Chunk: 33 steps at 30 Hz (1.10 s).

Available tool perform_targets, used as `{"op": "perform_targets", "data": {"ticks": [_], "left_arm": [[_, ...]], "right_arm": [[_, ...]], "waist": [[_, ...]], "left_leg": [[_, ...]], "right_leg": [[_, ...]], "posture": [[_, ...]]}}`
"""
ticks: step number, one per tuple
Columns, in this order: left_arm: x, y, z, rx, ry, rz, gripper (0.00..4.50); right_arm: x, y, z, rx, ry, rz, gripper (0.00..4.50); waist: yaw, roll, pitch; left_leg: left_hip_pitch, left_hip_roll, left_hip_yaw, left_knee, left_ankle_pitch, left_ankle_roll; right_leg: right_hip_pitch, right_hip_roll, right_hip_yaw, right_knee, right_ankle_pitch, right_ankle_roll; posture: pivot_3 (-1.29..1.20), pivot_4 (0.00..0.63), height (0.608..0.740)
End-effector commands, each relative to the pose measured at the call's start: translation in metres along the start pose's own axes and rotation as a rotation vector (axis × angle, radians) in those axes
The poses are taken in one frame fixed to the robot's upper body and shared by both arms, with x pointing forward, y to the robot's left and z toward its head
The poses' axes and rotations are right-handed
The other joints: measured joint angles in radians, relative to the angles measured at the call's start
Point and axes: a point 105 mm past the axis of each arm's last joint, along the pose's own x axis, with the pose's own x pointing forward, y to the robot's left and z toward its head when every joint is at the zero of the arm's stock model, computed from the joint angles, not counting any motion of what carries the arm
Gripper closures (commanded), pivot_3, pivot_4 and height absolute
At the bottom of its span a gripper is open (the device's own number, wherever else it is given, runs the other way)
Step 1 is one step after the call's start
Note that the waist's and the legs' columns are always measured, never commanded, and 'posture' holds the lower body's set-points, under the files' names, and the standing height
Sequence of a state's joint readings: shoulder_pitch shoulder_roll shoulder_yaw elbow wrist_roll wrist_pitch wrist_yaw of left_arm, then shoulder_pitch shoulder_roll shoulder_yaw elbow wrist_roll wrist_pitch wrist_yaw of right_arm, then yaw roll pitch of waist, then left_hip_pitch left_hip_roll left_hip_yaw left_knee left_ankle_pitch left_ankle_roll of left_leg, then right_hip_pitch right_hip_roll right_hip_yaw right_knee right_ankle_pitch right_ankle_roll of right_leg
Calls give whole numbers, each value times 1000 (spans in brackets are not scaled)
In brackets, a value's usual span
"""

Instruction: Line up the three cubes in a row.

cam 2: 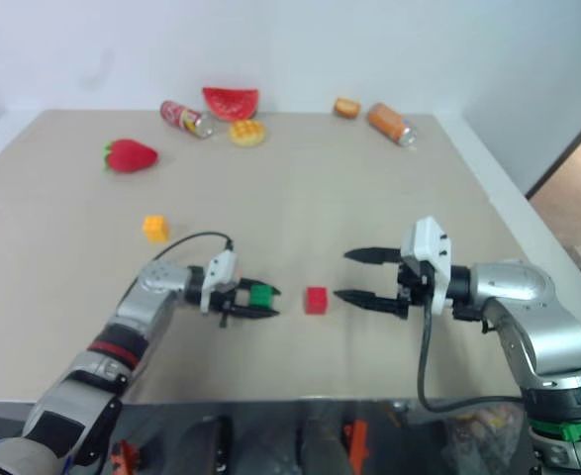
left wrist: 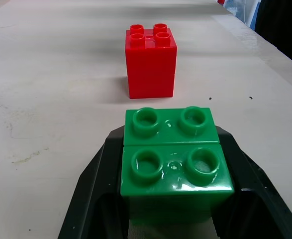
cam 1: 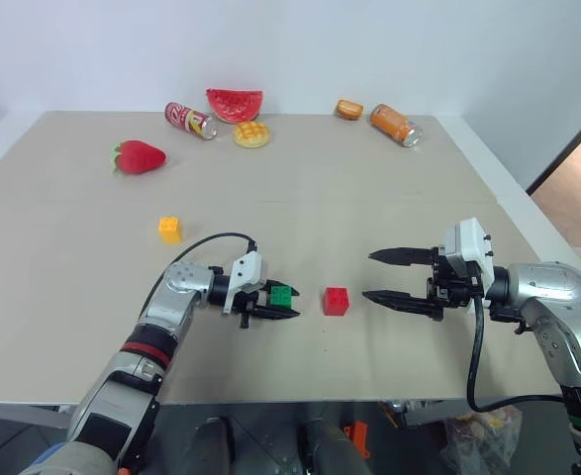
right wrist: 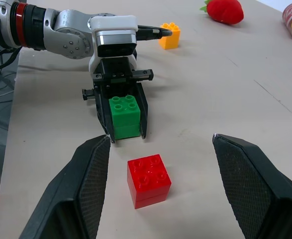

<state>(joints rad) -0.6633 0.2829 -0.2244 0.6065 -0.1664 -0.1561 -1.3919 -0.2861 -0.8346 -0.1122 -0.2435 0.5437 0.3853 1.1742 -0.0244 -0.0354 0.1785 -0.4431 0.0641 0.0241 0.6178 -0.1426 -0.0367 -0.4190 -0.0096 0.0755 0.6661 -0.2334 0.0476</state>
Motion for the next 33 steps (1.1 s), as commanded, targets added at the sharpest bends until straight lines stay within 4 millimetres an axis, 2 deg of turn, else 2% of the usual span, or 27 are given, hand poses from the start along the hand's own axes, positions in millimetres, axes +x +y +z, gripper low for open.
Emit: {"op": "perform_targets", "data": {"ticks": [1,9,11,17,23,29,33], "left_arm": [[-1,-2,3,23,1,-11,3114],[1,-3,-1,-3,17,-15,3114],[2,-4,-2,-24,14,-14,2085],[2,1,0,1,3,27,26],[-9,3,5,7,-32,59,26],[-41,-5,-6,-16,15,99,26],[-78,-8,-18,2,96,158,26]], "right_arm": [[-2,-2,9,-38,-19,-4,1107],[-1,-3,9,-40,-18,-5,1107],[-1,-3,9,-40,-19,-4,1107],[0,-5,11,-44,-25,-2,1107],[0,-7,14,-49,-36,4,1107],[0,-9,19,-58,-43,9,1107],[-1,-8,21,-65,-47,12,1107]], "waist": [[0,0,0],[0,0,0],[0,0,0],[0,0,0],[0,0,0],[-19,0,0],[-27,0,0]], "left_leg": [[0,0,0,0,0,0],[0,0,0,0,0,0],[0,0,0,0,0,0],[0,0,0,0,0,0],[0,0,0,0,0,0],[0,1,0,-2,0,1],[1,2,0,-2,-1,1]], "right_leg": [[0,0,0,0,0,0],[0,0,0,0,0,0],[0,0,0,0,0,0],[0,0,0,0,0,0],[0,0,0,0,0,0],[-1,1,0,0,-1,-1],[-1,2,0,0,0,-2]], "posture": [[0,150,740],[0,150,740],[0,150,740],[0,150,740],[0,150,740],[0,150,740],[0,150,740]]}}
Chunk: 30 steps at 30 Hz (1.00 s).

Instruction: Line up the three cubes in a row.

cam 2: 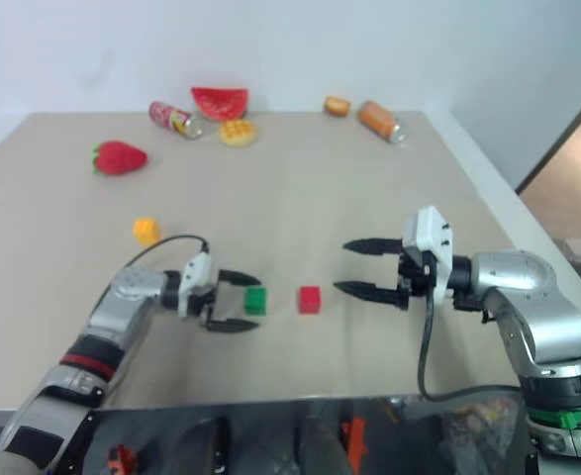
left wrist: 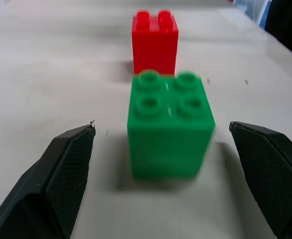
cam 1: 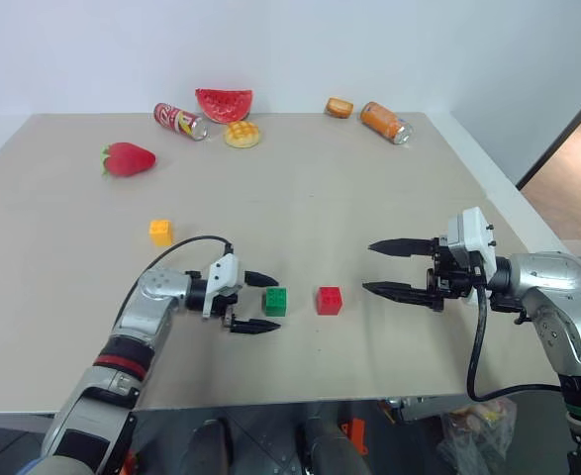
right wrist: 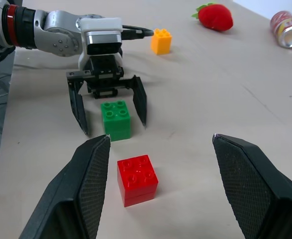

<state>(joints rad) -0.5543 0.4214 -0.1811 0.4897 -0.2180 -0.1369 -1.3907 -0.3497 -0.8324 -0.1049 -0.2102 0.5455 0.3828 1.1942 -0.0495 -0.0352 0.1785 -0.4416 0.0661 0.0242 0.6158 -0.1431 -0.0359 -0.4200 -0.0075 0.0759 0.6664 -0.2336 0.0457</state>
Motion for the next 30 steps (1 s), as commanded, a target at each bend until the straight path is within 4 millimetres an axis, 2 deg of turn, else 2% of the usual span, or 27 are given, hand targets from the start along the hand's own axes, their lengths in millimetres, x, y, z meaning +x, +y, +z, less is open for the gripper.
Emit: {"op": "perform_targets", "data": {"ticks": [1,4,6,9,11,15,18,24,28,30], "left_arm": [[-46,5,-11,8,71,104,26],[-83,3,-14,-8,110,184,26],[-106,-6,-9,-32,107,220,26],[-126,-9,2,-96,85,345,26],[-139,-6,18,-154,17,491,26],[-156,-10,28,-252,-30,716,26],[-163,-18,23,-322,-45,859,26],[-153,-29,7,-460,-37,1069,26],[-158,-24,-16,-488,48,1245,26],[-158,-16,-16,-482,45,1272,26]], "right_arm": [[-2,0,12,-38,-27,2,1107],[-2,0,13,-43,-29,4,1107],[0,-2,15,-57,-35,-10,1107],[6,-13,18,-74,-50,-66,1107],[15,-24,23,-78,-89,-119,1107],[30,-25,28,-93,-130,-88,1107],[41,-26,30,-100,-146,-53,1107],[56,-23,36,-121,-164,16,1107],[61,-24,39,-133,-182,13,1107],[61,-24,40,-133,-186,18,1107]], "waist": [[-3,0,0],[-11,0,0],[-18,0,0],[-24,0,0],[-24,0,0],[-18,-1,0],[-19,-1,1],[-19,-1,0],[-16,-2,0],[-14,-2,0]], "left_leg": [[0,1,0,0,0,0],[3,2,0,-2,0,0],[4,2,0,-4,0,0],[4,2,2,-7,0,0],[3,2,2,-7,0,0],[2,2,3,-7,0,0],[2,1,4,-8,0,-1],[3,1,3,-9,0,-1],[3,1,2,-9,0,-1],[3,0,2,-9,0,-1]], "right_leg": [[0,0,0,0,0,-1],[-1,2,0,0,2,-4],[-1,2,0,0,2,-5],[-3,0,0,0,1,-6],[-3,-1,0,0,0,-6],[-3,-3,-1,0,-1,-4],[-3,-4,-1,0,-2,-4],[-3,-3,-1,0,-3,-4],[-2,-2,-1,0,-2,-5],[-3,-2,0,0,-2,-5]], "posture": [[0,150,740],[0,150,740],[0,150,740],[0,150,740],[0,150,740],[0,150,740],[0,150,740],[0,150,740],[0,150,740],[0,150,740]]}}
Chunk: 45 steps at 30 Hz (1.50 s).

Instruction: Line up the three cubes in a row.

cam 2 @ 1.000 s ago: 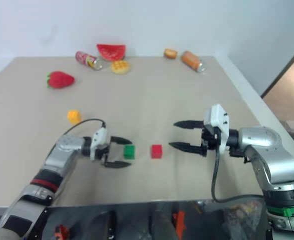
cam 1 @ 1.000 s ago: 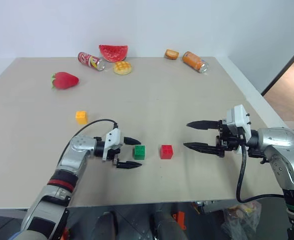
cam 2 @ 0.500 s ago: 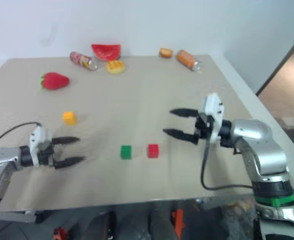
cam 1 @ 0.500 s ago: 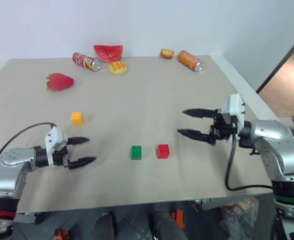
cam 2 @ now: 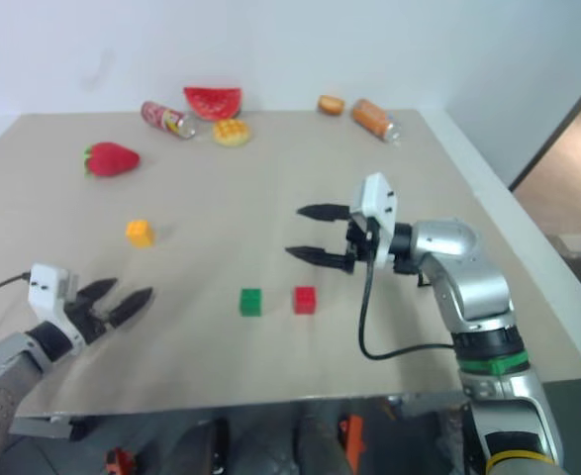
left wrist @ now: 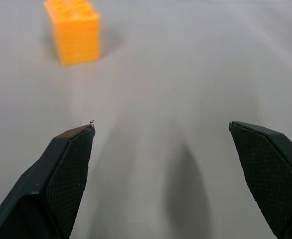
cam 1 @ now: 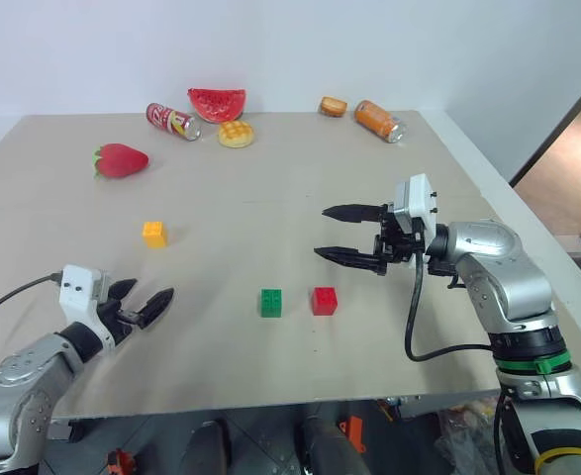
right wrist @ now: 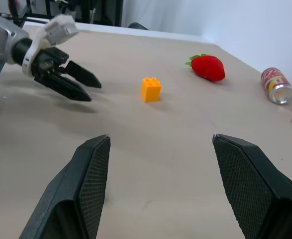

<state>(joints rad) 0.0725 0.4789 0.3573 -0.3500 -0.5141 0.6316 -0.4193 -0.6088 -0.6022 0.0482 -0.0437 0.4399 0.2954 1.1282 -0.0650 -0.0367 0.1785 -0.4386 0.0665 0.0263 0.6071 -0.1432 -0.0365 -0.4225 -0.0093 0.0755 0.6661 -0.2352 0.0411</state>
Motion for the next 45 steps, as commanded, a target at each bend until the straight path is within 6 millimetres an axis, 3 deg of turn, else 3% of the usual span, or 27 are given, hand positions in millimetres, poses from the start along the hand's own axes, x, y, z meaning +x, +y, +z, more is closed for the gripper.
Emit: {"op": "perform_targets", "data": {"ticks": [1,11,21,31,38,45], "left_arm": [[10,6,13,35,-41,70,26],[50,8,30,66,-80,110,26],[68,5,22,139,-64,119,26],[95,-6,34,136,-93,132,26],[103,-4,49,116,-135,188,26],[102,1,52,91,-153,229,26]], "right_arm": [[1,-2,13,-53,-29,7,1107],[8,-2,20,-48,-84,-44,1107],[9,0,22,-20,-119,-83,1107],[10,0,14,-3,-103,-91,1107],[9,-3,11,2,-96,-98,1107],[8,-5,8,5,-87,-102,1107]], "waist": [[3,0,0],[17,0,0],[20,0,0],[24,0,0],[22,0,0],[22,0,0]], "left_leg": [[0,0,0,0,0,0],[0,0,0,0,0,0],[-1,0,0,-1,0,0],[-1,-1,0,1,3,-1],[-1,-1,0,0,4,-1],[-1,-1,-1,-3,4,-1]], "right_leg": [[0,0,0,0,0,0],[-1,2,1,0,0,0],[-1,2,1,0,1,4],[1,1,1,0,4,3],[0,2,1,0,5,7],[-1,2,1,0,5,7]], "posture": [[0,150,740],[0,150,740],[0,150,740],[0,150,740],[0,150,740],[0,150,740]]}}
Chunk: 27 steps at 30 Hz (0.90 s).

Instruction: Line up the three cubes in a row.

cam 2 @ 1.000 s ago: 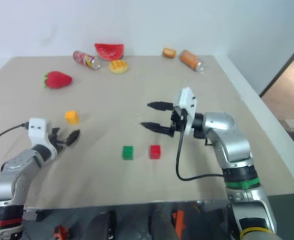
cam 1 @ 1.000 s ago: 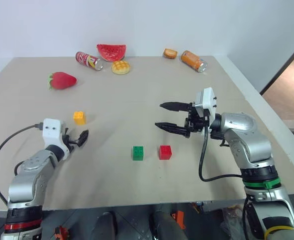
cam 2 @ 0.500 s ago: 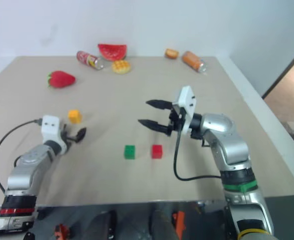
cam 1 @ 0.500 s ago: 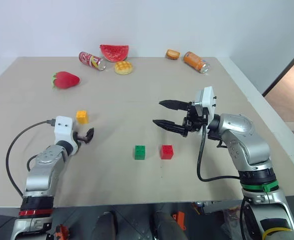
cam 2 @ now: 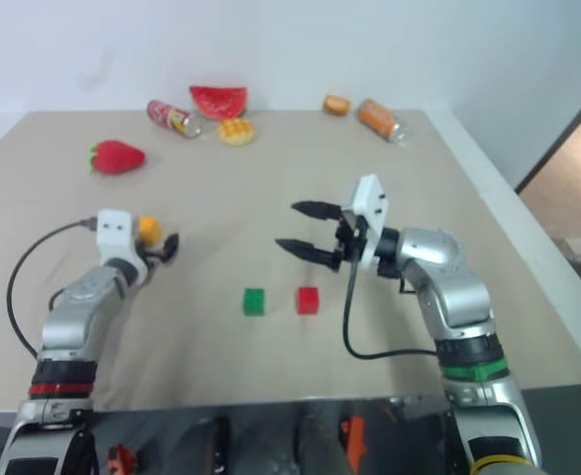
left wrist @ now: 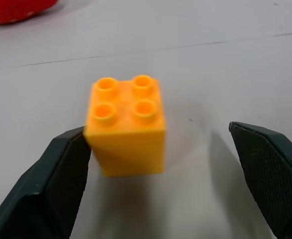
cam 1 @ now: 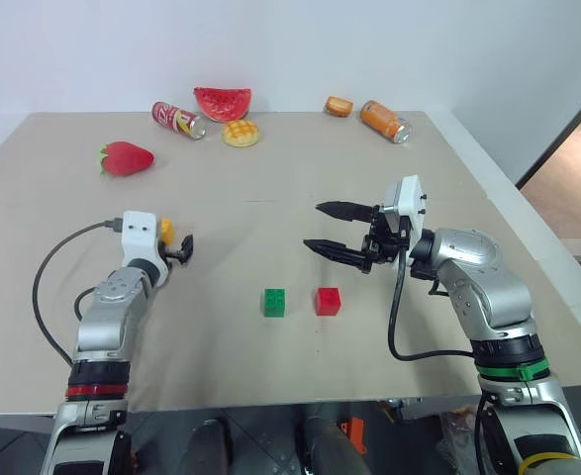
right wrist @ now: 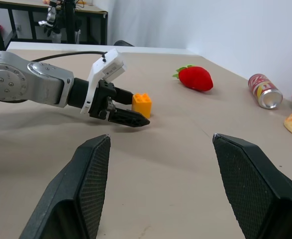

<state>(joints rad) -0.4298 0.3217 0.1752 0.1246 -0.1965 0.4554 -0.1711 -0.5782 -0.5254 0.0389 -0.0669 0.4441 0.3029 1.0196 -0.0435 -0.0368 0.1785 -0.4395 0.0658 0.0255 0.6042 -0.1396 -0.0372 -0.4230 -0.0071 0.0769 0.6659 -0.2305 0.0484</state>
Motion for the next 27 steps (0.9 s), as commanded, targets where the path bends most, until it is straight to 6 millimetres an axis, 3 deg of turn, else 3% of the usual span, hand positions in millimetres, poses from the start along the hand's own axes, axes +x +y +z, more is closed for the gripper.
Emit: {"op": "perform_targets", "data": {"ticks": [1,2,10,13,17,21,27], "left_arm": [[-1,6,13,-7,-54,31,26],[-1,6,12,-7,-54,34,533],[4,-1,12,-15,-68,-13,3173],[8,-7,19,2,-98,-48,3213],[2,-41,48,-6,-232,-302,3213],[-39,-80,57,99,-327,-775,3213],[-78,-59,42,114,-292,-1119,3213]], "right_arm": [[-2,-5,9,-39,-21,-12,1107],[-2,-5,9,-40,-20,-13,1107],[-3,-7,7,-40,-16,-19,1107],[-4,-8,8,-46,-12,-21,1107],[-5,-8,7,-49,-6,-21,1107],[-9,-6,9,-45,8,-7,1107],[-33,10,11,6,54,74,1107]], "waist": [[0,0,0],[0,0,0],[0,0,0],[0,0,0],[0,0,0],[-2,0,0],[-4,1,0]], "left_leg": [[0,0,0,0,0,0],[0,0,0,0,0,0],[0,0,0,0,0,0],[0,0,0,0,0,0],[0,-1,0,0,0,0],[-1,-1,0,-1,0,-1],[1,0,0,-4,-1,-2]], "right_leg": [[0,0,0,0,0,0],[0,0,0,0,0,0],[0,0,0,0,0,0],[0,0,0,0,0,0],[0,0,0,0,0,0],[0,0,0,-1,0,0],[-2,1,0,0,-4,-4]], "posture": [[0,150,740],[0,150,740],[0,150,740],[0,150,740],[0,150,740],[0,150,740],[0,150,740]]}}
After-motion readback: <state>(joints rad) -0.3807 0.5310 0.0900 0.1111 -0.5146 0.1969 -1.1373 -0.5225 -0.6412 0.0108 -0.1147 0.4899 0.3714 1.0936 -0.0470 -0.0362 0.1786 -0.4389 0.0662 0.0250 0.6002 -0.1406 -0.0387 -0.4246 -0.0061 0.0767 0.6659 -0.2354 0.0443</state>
